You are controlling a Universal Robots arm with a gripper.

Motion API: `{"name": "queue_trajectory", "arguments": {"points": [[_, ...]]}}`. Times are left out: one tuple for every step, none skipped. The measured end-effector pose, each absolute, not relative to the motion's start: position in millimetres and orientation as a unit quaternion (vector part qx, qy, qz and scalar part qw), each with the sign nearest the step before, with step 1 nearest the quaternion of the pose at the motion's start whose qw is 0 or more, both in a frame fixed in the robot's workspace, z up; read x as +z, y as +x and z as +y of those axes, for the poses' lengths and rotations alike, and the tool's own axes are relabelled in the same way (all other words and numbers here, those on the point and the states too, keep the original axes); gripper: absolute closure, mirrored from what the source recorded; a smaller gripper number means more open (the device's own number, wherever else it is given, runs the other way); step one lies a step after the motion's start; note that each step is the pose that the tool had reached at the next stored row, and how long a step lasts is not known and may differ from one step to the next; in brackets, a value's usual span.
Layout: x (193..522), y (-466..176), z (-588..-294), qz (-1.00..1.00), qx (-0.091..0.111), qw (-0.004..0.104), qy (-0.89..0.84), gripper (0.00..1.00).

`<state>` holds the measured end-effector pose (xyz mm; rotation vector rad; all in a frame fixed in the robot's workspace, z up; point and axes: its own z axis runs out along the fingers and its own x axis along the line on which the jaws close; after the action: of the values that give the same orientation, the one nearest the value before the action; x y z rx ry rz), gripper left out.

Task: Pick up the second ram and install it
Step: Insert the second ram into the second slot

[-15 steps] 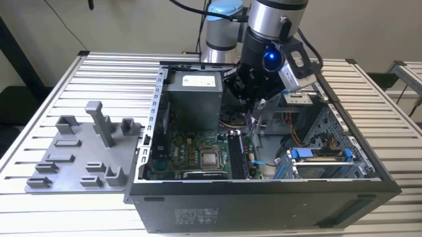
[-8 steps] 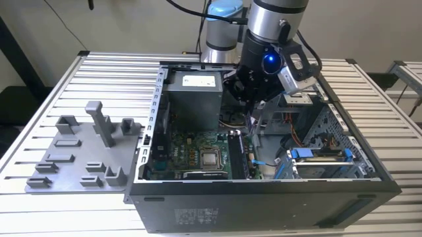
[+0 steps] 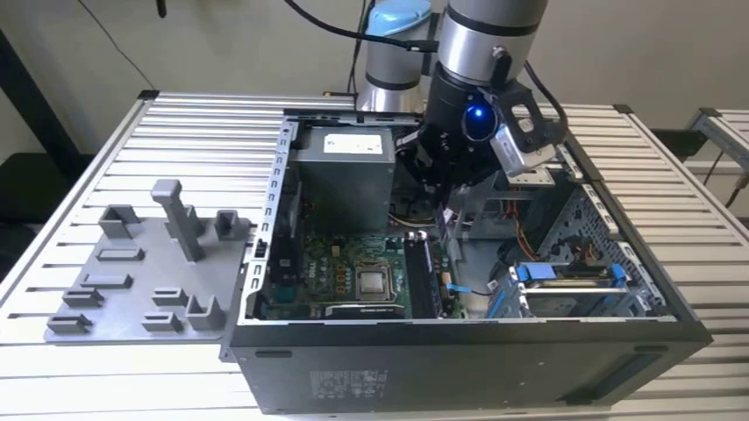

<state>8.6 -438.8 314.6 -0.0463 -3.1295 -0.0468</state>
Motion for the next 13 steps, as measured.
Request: {"name": "queue_trajectory", "arguments": {"points": [[313,9,-439,-1.0,-0.015,0.006,-0.015,0.86],[312,9,-439,-1.0,-0.015,0.005,-0.015,0.86],[311,9,-439,-1.0,-0.015,0.005,-0.015,0.86],[310,9,-439,-1.0,-0.015,0.005,-0.015,0.86],[309,9,-439,-1.0,-0.015,0.005,-0.015,0.86],[308,9,-439,-1.0,-0.015,0.005,-0.015,0.86],[307,9,-439,-1.0,-0.015,0.005,-0.015,0.86],[306,9,-439,-1.0,-0.015,0.005,-0.015,0.86],[305,9,-439,-1.0,-0.015,0.005,-0.015,0.86],[304,9,-439,-1.0,-0.015,0.005,-0.015,0.86],[303,9,-439,-1.0,-0.015,0.004,-0.015,0.86],[303,9,-439,-1.0,-0.015,0.004,-0.015,0.86],[302,9,-439,-1.0,-0.015,0.004,-0.015,0.86]]}}
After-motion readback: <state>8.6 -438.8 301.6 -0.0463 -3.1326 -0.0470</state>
